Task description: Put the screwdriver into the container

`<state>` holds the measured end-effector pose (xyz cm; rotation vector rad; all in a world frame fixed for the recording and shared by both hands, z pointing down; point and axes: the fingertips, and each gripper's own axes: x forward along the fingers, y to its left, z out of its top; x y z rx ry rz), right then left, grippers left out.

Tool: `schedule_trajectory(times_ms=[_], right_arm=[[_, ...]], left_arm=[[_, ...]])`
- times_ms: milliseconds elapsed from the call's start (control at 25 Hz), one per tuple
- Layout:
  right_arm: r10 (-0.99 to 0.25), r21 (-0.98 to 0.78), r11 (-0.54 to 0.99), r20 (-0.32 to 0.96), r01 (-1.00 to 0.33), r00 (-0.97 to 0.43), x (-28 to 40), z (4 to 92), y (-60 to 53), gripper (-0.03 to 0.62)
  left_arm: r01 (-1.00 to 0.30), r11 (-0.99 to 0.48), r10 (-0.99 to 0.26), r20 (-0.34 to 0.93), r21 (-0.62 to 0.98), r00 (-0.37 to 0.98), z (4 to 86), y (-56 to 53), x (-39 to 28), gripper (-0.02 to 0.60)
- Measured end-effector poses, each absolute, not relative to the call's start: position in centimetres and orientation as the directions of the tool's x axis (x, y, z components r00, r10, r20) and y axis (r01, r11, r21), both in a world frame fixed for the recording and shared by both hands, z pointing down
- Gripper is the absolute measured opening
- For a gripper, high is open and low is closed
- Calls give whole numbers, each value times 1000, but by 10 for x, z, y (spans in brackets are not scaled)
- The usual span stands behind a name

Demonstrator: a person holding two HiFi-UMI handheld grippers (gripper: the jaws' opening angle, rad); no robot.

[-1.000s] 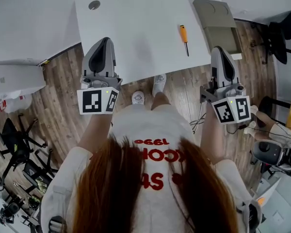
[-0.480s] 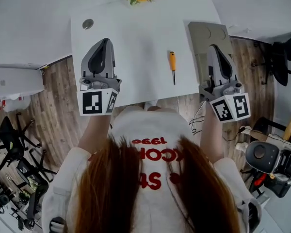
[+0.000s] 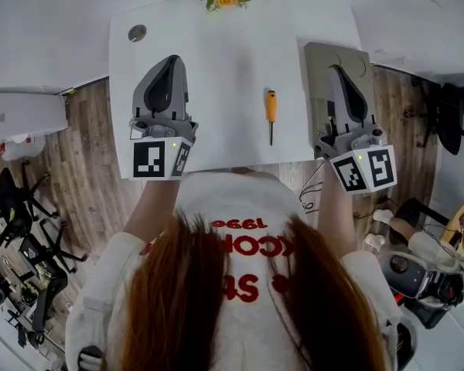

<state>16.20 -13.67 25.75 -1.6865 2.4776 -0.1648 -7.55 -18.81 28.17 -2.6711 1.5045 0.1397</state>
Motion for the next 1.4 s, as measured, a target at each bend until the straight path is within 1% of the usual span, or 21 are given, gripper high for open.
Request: schedule_trajectory(times_ms=[160,480,520,600,680,800,920,1040,1200,1400], right_arm=[[-939,-169,340,2,-925,-345,159,275,-142,8],[-920,-188,281,226,-941,-320,152,357,-146,9],[-913,-198,270,258,-942,-316,152,373,-147,18],[-887,-225,257,332,-940,-322,146,406,-150,100],[-850,-241,248,410,-938,-330,136,439,-150,141],[-805,-235,228,501,-945,-319,126,482,-148,161],[-768,-199,211,572,-957,-288,123,519,-147,168],[-730,-163,202,632,-966,-259,121,550,-142,194],[-702,-128,178,679,-976,-217,116,572,-138,231],[-696,-71,165,699,-984,-167,115,577,-138,238]], left_arm=[[-812,-583,-808,-97,-21,582,288,-193,-63,8],[-834,-552,-834,-4,12,552,327,-210,-74,8],[-836,-548,-836,9,13,548,333,-211,-75,7],[-841,-541,-840,36,15,541,343,-212,-78,8],[-839,-543,-837,63,19,543,351,-211,-81,6],[-832,-555,-827,96,20,554,360,-207,-84,8],[-831,-556,-824,122,21,554,370,-206,-87,7],[-835,-550,-824,148,25,547,380,-205,-91,8],[-837,-545,-822,172,35,543,387,-203,-94,8],[-837,-545,-819,185,42,543,395,-203,-93,8]])
